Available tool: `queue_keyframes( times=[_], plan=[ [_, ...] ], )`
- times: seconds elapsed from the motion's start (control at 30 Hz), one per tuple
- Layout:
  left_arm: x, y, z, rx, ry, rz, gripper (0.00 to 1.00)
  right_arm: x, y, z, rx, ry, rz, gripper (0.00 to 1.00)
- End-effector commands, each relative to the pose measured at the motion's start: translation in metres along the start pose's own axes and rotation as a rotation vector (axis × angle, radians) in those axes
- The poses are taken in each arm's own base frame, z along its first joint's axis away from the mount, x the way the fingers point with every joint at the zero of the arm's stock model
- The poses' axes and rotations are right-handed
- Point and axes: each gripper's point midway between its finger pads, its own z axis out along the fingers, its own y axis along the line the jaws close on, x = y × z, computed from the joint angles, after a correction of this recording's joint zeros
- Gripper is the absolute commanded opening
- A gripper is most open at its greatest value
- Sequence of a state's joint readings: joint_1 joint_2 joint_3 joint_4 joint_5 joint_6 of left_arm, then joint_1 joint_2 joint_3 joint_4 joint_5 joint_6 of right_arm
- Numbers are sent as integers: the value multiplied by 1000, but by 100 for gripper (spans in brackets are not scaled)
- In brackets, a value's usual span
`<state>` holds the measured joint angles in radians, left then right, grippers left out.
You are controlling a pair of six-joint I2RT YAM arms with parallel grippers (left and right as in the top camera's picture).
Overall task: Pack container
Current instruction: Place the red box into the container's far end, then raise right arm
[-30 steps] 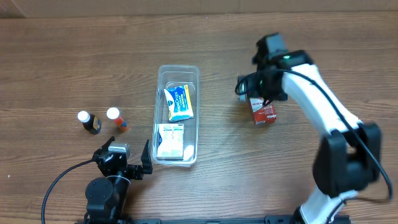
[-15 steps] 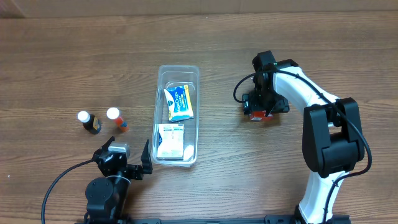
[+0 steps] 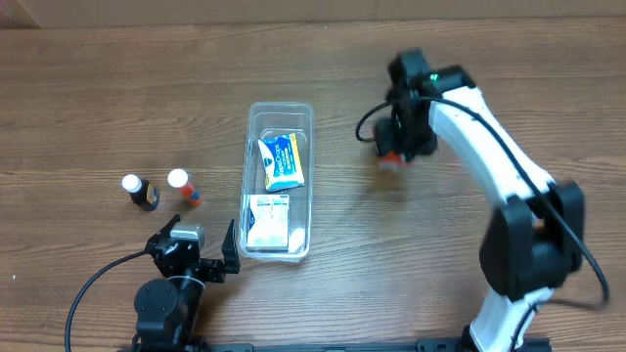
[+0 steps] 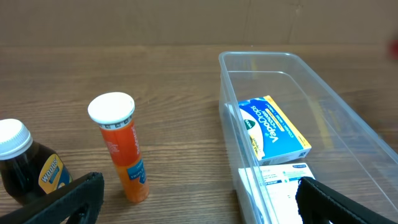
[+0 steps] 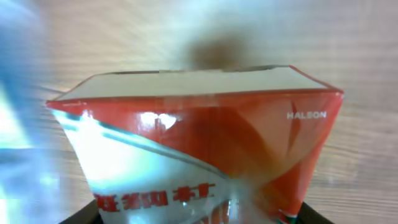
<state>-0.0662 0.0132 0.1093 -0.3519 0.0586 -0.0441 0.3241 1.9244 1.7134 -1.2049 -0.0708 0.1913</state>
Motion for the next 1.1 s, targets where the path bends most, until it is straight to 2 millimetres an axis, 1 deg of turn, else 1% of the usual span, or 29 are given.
queue_keyframes(
  times=[0.0, 0.03, 0.07, 0.1, 0.13, 0.17, 0.23, 0.27, 0.3, 0.33, 0.37, 0.4, 0.43, 0.5, 0.53, 0.6, 0.63, 0.67, 0.7, 0.73, 0.83, 0.87, 0.9, 0.93, 0.97, 1.0, 1.07],
  plan=[
    [0, 0, 0, -4, -6, 24, 100, -24, 91, -106, -174, -305, -122, 56],
    [0, 0, 0, -4, -6, 24, 100, -24, 119, -111, -217, -343, -150, 56],
    [0, 0, 0, -4, -6, 24, 100, -23, 141, -107, -246, -358, -168, 56],
    [0, 0, 0, -4, -6, 24, 100, -21, 161, -97, -265, -363, -171, 56],
    [0, 0, 0, -4, -6, 24, 100, -19, 177, -76, -257, -347, -135, 56],
    [0, 0, 0, -4, -6, 24, 100, -19, 183, -61, -246, -329, -104, 56],
    [0, 0, 0, -4, -6, 24, 100, -15, 192, -13, -222, -250, -15, 56],
    [0, 0, 0, -4, -6, 24, 100, -14, 193, 6, -208, -220, 18, 56],
    [0, 0, 0, -4, -6, 24, 100, -13, 194, 33, -198, -181, 56, 56],
    [0, 0, 0, -4, -6, 24, 100, -14, 200, 44, -219, -166, 52, 57],
    [0, 0, 0, -4, -6, 24, 100, -14, 210, 43, -265, -165, 22, 66],
    [0, 0, 0, -4, -6, 24, 100, -16, 220, 40, -311, -175, -28, 70],
    [0, 0, 0, -4, -6, 24, 100, -20, 224, 36, -329, -189, -34, 76],
    [0, 0, 0, -4, -6, 24, 100, -22, 224, 30, -332, -195, -24, 98],
    [0, 0, 0, -4, -6, 24, 100, -25, 223, 27, -333, -203, -22, 100],
    [0, 0, 0, -4, -6, 24, 100, -30, 219, 18, -336, -218, -13, 100],
    [0, 0, 0, -4, -6, 24, 100, -34, 215, 9, -328, -235, -6, 100],
    [0, 0, 0, -4, -6, 24, 100, -39, 207, -3, -306, -261, 6, 100],
    [0, 0, 0, -4, -6, 24, 100, -45, 198, -20, -288, -299, 3, 100],
    [0, 0, 0, -4, -6, 24, 100, -52, 183, -45, -272, -352, 2, 100],
    [0, 0, 0, -4, -6, 24, 100, -67, 111, -118, -217, -471, 123, 100],
    [0, 0, 0, -4, -6, 24, 100, -68, 82, -139, -217, -486, 179, 100],
    [0, 0, 0, -4, -6, 24, 100, -66, 48, -156, -218, -485, 246, 100],
    [-7, 2, 0, -14, -34, 25, 100, -62, 8, -167, -208, -470, 328, 100],
    [-16, -1, -1, 0, -69, 25, 100, -58, -20, -170, -185, -456, 391, 100],
    [-19, -2, -1, 7, -81, 25, 100, -53, -45, -169, -154, -436, 449, 100],
    [-16, -4, -1, 20, -72, 21, 100, -39, -83, -165, -104, -382, 543, 100]
  ],
)
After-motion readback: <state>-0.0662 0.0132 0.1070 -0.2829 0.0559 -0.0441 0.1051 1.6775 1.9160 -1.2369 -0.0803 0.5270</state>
